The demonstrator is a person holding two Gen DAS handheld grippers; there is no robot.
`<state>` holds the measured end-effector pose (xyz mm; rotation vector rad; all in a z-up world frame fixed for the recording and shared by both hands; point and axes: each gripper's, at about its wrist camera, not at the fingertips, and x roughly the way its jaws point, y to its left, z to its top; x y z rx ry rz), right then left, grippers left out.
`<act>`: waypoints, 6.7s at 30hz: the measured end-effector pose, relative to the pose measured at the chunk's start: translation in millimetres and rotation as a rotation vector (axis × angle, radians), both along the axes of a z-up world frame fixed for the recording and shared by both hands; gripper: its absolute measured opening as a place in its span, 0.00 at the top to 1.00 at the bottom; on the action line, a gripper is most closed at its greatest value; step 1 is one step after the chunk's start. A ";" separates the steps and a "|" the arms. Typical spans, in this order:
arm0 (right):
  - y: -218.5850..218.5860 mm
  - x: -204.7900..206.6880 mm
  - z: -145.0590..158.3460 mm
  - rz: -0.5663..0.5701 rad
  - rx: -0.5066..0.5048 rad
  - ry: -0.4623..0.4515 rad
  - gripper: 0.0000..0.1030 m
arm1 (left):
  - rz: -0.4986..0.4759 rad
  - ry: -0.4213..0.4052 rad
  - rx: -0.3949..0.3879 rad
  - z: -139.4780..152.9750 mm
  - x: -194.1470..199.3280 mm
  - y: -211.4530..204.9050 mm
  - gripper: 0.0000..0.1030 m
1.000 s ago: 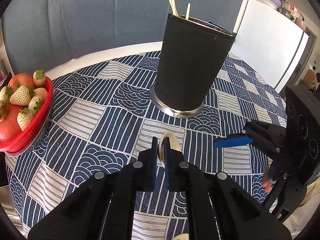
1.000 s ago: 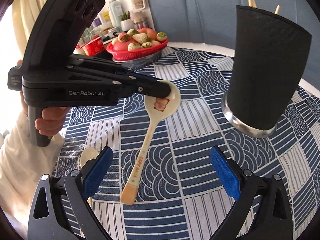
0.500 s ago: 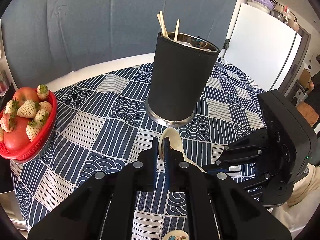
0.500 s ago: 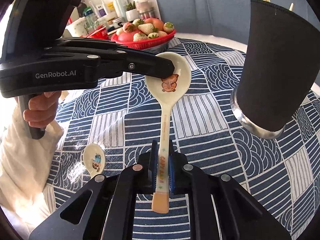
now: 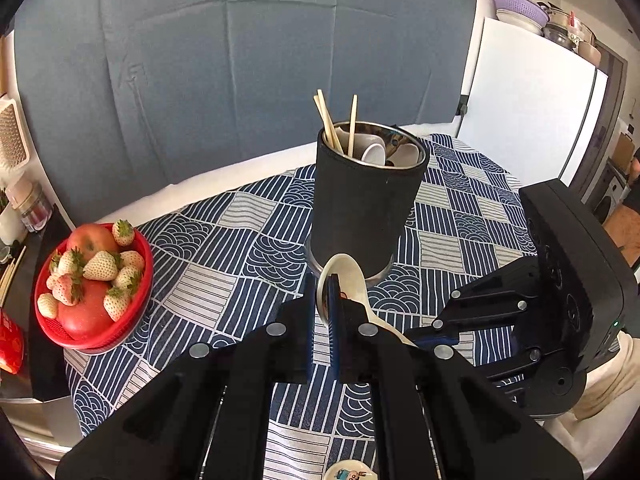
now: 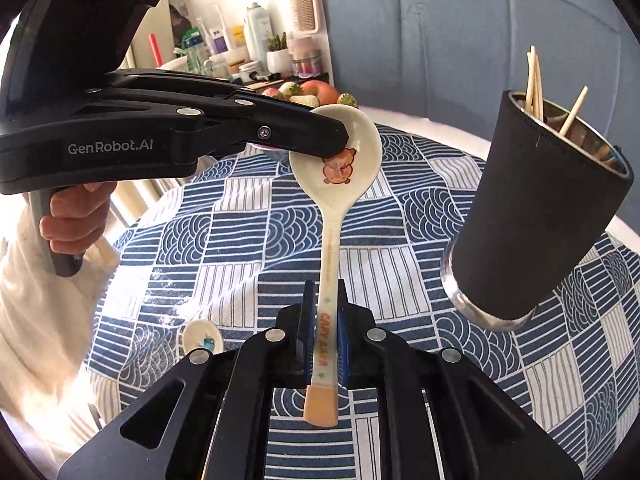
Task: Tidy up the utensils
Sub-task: 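Carry both held spoons up over the black holder, then lower the spoons into the holder and open both tools, then move both tools back toward the last spoon on the cloth, then close the right tool on the printed spoon's handle while the left tool pinches its bowl, then lift the printed spoon with the right tool and carry it over the black holder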
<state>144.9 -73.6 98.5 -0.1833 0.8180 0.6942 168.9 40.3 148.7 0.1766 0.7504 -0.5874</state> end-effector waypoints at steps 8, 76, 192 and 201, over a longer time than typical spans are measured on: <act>-6.5 8.7 35.7 0.015 0.030 -0.057 0.92 | 0.014 -0.068 -0.012 38.1 -6.0 -2.4 0.94; -77.9 120.6 67.3 -0.074 0.107 -0.207 0.92 | -0.120 -0.092 0.152 69.0 106.8 -95.1 0.91; 18.1 -104.7 -40.2 0.195 -0.079 -0.028 0.93 | -0.157 0.008 0.157 -48.8 -108.6 11.9 0.95; 5.0 -94.3 -18.9 0.193 -0.061 -0.064 0.93 | -0.158 -0.030 0.164 -23.5 -107.5 0.8 0.95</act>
